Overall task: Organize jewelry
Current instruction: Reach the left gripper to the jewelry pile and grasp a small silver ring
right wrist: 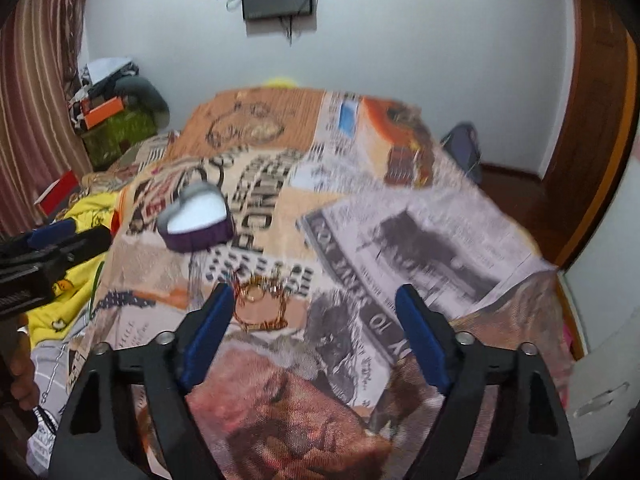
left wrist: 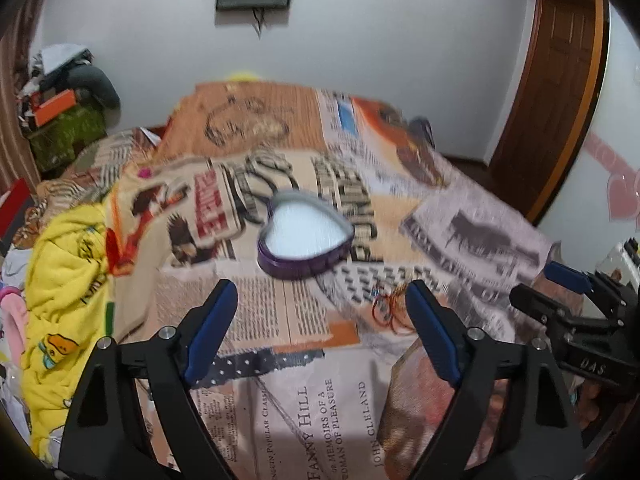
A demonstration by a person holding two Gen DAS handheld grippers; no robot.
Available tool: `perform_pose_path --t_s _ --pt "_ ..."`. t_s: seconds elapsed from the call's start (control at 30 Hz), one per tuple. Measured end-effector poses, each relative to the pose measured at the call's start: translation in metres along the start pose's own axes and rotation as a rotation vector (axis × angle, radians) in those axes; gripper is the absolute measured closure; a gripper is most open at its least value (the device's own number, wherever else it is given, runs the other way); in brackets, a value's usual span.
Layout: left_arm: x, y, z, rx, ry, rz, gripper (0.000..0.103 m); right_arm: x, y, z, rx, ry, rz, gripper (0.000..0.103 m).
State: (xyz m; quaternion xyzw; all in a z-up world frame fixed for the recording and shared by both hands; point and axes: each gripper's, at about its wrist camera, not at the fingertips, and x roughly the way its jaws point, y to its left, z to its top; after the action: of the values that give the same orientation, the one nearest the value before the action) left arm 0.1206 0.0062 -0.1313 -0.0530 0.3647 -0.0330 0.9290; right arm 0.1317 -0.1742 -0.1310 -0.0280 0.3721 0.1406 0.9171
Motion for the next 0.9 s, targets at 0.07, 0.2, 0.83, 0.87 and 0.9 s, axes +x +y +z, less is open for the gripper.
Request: perform_pose_path --t_s 0.07,0.2,0.83,0.87,0.9 --pt "0.013 0.001 -0.004 0.004 0.039 -0.022 0.027 0.012 -0.003 -0.004 0.003 0.04 0.03 0.036" --pt "0.036 0.001 -0.008 0.004 0.115 -0.053 0.037 0.031 -0.009 -0.007 0.021 0.093 0.09 0.046" --pt "0.1 0.003 -0.007 0.056 0.223 -0.093 0.069 0.089 -0.003 -0.001 0.021 0.213 0.236 0.075" --pt "0.101 0.004 -0.007 0.057 0.221 -0.093 0.069 0.093 -0.002 -0.003 0.023 0.226 0.245 0.076" --pt "0.102 0.004 -0.006 0.056 0.219 -0.095 0.069 0.095 -0.002 -0.003 0.026 0.235 0.25 0.079"
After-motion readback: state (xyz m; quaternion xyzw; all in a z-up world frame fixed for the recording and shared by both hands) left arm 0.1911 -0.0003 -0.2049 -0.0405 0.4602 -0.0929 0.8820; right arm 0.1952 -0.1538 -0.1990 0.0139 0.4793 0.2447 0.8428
